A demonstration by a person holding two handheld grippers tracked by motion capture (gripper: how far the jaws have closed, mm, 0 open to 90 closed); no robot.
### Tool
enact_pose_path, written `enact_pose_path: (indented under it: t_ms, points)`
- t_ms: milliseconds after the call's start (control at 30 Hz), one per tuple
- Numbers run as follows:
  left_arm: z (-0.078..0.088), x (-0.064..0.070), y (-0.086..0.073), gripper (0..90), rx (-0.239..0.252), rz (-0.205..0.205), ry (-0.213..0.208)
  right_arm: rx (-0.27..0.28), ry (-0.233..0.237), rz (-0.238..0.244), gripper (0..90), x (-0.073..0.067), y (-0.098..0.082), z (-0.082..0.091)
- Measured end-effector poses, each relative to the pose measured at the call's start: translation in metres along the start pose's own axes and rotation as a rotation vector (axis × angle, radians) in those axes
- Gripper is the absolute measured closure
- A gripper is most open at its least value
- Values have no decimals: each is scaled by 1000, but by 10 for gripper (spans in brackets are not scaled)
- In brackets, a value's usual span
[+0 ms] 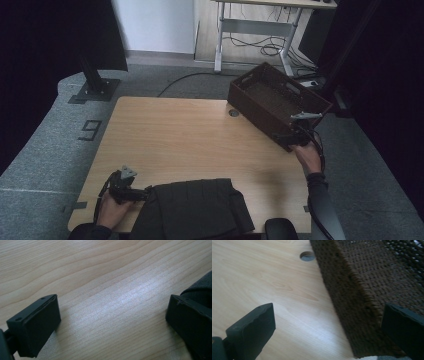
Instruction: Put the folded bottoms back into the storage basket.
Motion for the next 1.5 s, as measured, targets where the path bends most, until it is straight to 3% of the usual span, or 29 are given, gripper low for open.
enact_pose_path:
  t_ms: [267,333,433,567,633,767,1067,1233,1500]
  points:
    - [0,0,0,0,0,0,0,-9,-10,-39,19,11,-4,-6]
    - [0,0,0,0,0,0,0,-18,3,-42,35,10,-7,-9]
    - [0,1,0,0,1,2,1,-33,45,-46,135,7,-9,-13]
    - [0,1,0,0,1,2,1,-62,78,-47,150,0,-14,-19]
    - [0,1,0,0,1,2,1,-47,50,-39,162,-1,-13,-18]
    - [0,1,0,0,1,3,2,-32,37,-35,150,0,-6,-11]
    - [0,1,0,0,1,3,2,-8,-25,-65,132,21,4,-4]
    - [0,1,0,0,1,3,2,-39,-2,-99,135,26,-3,-14]
    - [0,1,0,0,1,3,2,-51,10,-104,134,22,-8,-18]
Point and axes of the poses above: each handheld gripper's, and its own axes: z roughly backward along the jaws, y roughly out of its top, x roughly to its right, the point moved 3 cm from there along -z, roughly forward along the jaws, and after that the axes turned 9 degrees about z, right-handed, at the moved point
